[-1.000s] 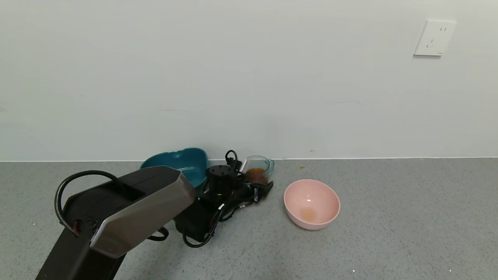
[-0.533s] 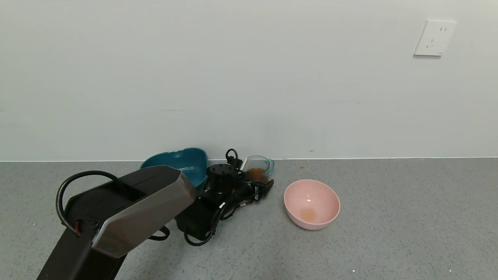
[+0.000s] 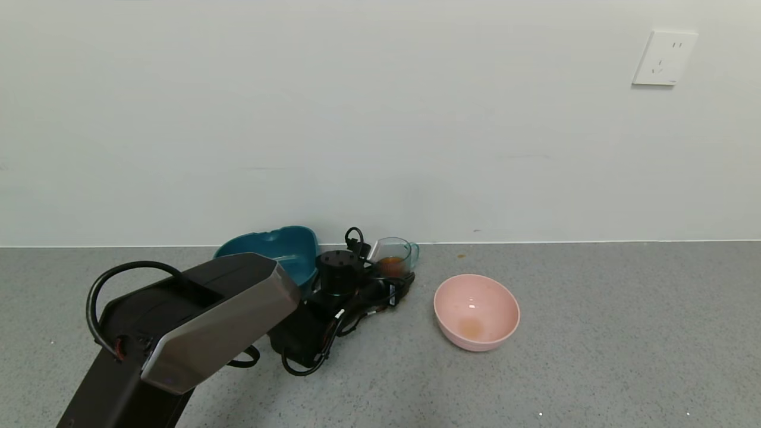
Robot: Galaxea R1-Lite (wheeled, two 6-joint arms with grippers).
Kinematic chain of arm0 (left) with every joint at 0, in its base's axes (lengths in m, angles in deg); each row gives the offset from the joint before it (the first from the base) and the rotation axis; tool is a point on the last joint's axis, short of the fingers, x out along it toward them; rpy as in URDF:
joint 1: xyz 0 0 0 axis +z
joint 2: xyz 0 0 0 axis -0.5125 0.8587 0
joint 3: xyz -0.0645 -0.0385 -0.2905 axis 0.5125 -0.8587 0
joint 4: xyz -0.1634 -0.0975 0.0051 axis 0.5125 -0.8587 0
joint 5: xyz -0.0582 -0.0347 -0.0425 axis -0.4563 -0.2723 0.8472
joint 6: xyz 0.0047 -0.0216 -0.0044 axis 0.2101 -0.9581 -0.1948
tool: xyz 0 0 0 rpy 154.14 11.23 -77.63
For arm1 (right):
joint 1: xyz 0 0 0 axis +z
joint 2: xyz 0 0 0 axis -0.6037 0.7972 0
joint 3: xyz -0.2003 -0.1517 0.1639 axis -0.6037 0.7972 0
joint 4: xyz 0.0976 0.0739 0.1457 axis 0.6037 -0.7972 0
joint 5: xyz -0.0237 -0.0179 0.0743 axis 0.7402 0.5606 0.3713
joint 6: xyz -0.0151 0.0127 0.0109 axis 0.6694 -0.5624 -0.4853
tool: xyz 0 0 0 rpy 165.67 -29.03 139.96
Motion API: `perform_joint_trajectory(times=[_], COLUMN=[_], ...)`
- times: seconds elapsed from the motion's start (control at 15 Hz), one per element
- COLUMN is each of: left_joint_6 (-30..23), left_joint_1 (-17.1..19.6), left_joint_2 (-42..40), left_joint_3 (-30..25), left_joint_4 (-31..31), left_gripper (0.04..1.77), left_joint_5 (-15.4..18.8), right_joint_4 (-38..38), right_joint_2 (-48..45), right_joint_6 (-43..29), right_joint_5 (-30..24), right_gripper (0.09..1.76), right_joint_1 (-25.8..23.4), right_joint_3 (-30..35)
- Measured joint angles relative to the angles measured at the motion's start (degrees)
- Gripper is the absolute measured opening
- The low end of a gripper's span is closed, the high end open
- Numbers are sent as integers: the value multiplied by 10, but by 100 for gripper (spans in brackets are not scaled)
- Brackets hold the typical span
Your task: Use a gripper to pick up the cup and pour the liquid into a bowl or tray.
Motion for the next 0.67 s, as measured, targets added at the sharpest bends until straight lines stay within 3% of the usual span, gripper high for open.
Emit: perform_joint_trajectory(times=[0.67], left_joint_6=[1], left_joint_1=[-2], left_joint_2=[-12], left_joint_3=[-7], left_joint_4=[-6], left_gripper=[131], left_joint_5=[-6], right_joint_4=[0], right_joint_2=[0], right_joint_6=[0], right_joint_5=[0], right_gripper=[171], right_joint_1=[0], right_joint_3=[0])
